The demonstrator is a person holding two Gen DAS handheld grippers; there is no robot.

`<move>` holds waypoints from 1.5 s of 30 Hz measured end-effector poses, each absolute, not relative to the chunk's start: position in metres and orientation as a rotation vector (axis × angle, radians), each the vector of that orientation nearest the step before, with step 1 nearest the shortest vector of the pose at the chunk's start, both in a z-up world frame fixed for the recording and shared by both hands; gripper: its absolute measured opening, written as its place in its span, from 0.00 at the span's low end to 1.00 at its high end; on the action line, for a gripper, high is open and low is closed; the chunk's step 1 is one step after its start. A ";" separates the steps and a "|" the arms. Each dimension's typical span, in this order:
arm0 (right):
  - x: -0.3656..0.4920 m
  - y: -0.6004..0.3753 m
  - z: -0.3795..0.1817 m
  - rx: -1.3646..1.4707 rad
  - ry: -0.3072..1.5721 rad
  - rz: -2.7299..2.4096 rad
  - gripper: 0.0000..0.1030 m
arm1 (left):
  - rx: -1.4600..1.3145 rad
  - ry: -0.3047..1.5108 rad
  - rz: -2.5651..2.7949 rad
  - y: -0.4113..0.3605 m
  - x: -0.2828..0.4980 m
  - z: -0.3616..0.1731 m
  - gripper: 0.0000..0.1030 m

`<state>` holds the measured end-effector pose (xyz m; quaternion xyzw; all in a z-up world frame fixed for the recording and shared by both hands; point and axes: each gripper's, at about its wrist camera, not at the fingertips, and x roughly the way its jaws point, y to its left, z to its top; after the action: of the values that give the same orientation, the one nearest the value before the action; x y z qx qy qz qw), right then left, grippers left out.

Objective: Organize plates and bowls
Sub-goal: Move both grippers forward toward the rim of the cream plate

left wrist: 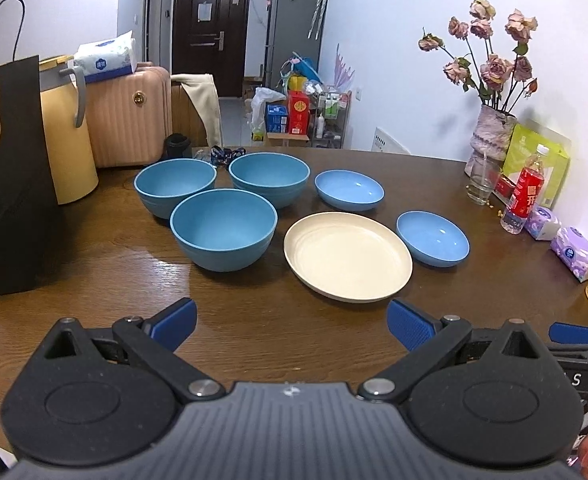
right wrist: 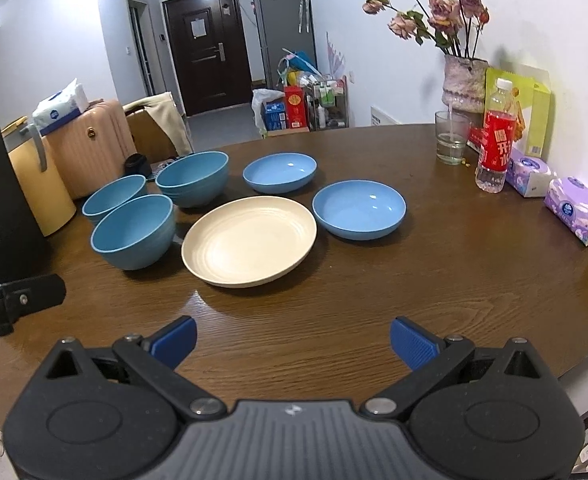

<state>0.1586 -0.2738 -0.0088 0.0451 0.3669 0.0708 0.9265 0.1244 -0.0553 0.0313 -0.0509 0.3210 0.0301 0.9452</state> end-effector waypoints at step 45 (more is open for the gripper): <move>0.329 -0.252 -0.053 0.263 0.958 -0.120 1.00 | 0.122 0.871 -0.214 -0.052 0.386 0.012 1.00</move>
<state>0.3292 -0.2518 -0.0533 0.1262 0.4593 -0.0575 0.8774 0.3855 -0.0525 0.0121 0.0591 0.4208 -0.1035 0.8993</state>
